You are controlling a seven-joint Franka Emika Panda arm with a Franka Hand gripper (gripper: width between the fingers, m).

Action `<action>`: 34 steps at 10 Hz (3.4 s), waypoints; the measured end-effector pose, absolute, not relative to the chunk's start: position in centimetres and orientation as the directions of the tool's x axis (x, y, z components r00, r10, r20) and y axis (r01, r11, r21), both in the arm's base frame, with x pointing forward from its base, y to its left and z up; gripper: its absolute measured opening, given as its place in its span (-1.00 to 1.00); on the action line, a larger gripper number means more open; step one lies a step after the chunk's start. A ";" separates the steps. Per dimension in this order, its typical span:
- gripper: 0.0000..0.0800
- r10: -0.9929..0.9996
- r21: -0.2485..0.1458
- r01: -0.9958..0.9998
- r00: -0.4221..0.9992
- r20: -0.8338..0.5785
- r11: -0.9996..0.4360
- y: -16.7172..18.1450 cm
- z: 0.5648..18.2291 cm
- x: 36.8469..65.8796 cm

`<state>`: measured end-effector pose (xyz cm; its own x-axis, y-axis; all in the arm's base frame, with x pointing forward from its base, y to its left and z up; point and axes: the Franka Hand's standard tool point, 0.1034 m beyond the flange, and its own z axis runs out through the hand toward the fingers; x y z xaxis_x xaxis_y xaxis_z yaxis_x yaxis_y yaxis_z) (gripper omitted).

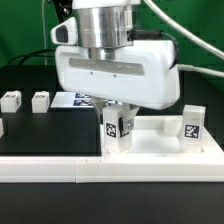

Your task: Assemble square table

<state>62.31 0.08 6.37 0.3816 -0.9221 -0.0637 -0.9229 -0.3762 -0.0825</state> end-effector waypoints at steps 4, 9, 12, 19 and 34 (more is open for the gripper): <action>-0.28 -0.989 -0.023 -0.999 -0.031 -0.141 0.035 0.0 6.4 62.4; 0.59 -0.909 -0.099 -0.913 0.404 -0.097 -0.396 -0.1 6.1 62.0; 0.62 -0.756 -0.119 -0.757 0.652 -0.060 -0.643 -0.1 6.1 62.0; -0.15 -0.402 -0.098 -0.401 0.915 -0.005 -0.911 0.7 6.9 62.5; -0.26 -0.869 0.058 -0.874 -0.486 -0.095 0.483 -0.2 6.9 62.2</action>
Offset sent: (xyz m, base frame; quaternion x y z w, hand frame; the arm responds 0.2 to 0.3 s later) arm 0.0000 0.0000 0.0000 0.0000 0.0000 0.1296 0.9916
